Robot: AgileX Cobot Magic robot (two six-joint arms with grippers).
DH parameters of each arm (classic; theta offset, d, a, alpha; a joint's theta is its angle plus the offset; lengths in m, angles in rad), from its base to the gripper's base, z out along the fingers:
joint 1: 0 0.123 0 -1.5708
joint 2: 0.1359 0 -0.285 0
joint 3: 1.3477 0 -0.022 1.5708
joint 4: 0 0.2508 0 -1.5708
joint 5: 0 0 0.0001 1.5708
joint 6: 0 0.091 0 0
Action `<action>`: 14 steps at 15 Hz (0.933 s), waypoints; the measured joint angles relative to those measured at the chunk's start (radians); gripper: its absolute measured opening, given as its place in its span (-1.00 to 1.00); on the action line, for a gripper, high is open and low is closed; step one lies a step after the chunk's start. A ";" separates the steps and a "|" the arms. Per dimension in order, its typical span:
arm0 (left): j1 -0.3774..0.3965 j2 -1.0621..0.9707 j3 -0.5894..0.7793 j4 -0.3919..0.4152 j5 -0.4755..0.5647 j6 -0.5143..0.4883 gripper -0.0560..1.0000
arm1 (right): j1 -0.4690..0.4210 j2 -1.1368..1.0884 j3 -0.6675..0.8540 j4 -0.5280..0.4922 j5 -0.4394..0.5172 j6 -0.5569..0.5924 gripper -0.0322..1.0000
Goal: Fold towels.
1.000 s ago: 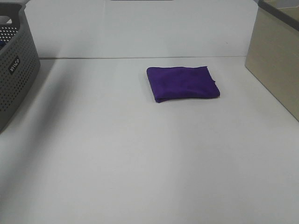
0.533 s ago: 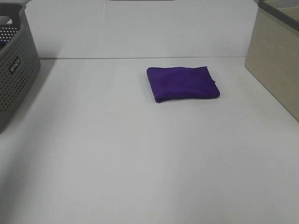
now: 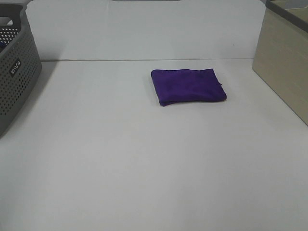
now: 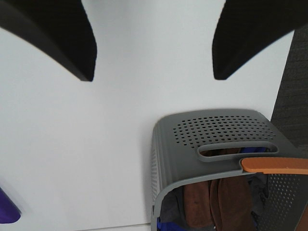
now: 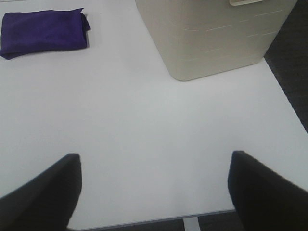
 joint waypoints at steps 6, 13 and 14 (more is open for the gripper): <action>0.004 -0.319 0.192 -0.157 0.009 0.023 0.30 | 0.000 -0.040 0.111 0.025 -0.138 -0.024 0.55; 0.007 -0.319 0.197 -0.196 0.001 0.083 0.30 | 0.000 -0.040 0.115 0.040 -0.140 -0.023 0.55; 0.007 -0.319 0.197 -0.190 0.001 0.090 0.30 | 0.000 -0.040 0.115 0.041 -0.140 -0.023 0.55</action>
